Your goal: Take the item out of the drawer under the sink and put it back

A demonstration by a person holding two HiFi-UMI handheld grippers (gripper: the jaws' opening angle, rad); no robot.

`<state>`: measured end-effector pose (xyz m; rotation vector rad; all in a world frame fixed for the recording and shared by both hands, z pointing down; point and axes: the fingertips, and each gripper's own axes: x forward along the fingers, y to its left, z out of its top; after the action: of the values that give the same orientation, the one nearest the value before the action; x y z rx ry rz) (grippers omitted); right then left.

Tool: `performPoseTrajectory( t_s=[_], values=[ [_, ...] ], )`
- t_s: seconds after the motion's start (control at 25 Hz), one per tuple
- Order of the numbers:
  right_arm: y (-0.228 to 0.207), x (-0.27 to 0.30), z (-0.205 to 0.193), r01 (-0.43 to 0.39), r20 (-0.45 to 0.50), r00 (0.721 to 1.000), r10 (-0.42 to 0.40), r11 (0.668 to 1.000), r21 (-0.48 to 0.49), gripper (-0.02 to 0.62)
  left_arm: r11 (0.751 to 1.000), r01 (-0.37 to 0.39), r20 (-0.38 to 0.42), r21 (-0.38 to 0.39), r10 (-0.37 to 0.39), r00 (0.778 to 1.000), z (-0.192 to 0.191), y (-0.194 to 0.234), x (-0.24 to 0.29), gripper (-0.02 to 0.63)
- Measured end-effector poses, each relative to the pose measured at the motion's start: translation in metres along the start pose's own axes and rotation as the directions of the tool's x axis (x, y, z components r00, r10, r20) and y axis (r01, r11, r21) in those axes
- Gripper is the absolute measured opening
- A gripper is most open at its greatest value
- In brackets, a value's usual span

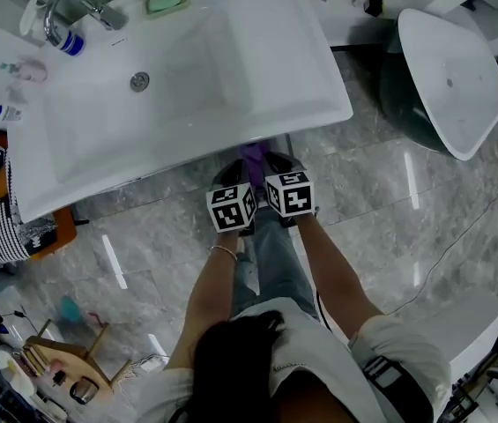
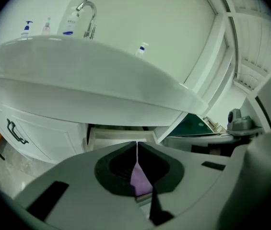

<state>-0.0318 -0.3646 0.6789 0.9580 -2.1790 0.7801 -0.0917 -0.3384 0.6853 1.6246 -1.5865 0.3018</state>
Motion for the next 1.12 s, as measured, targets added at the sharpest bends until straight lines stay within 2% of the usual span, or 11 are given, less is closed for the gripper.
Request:
performPoseTrajectory(
  t_s=[0.2,0.48,0.64,0.88,1.12],
  values=[
    [0.011,-0.025,0.009,0.011,0.025,1.0,-0.011,1.0,-0.006,0.023,1.0,0.025,0.032,0.011,-0.025,0.999,0.014,-0.016,-0.025,0.014],
    [0.032,-0.066,0.031,0.026,0.134,0.991,-0.023,0.999,-0.02,0.015,0.995,0.062,0.091,0.073,-0.068,0.994,0.039,-0.033,-0.067,0.014],
    [0.046,-0.094,0.044,0.042,0.215,0.976,-0.028,0.997,-0.061,0.015,0.992,0.082,0.145,0.097,-0.096,0.985,0.053,-0.043,-0.094,0.014],
    [0.068,-0.133,0.057,0.053,0.313,0.949,-0.025,0.995,-0.083,0.015,0.982,0.1,0.242,0.159,-0.138,0.96,0.074,-0.062,-0.141,0.014],
    [0.097,-0.177,0.076,0.049,0.446,0.895,0.015,0.99,-0.132,0.015,0.974,0.097,0.371,0.204,-0.169,0.913,0.1,-0.075,-0.196,0.014]
  ],
)
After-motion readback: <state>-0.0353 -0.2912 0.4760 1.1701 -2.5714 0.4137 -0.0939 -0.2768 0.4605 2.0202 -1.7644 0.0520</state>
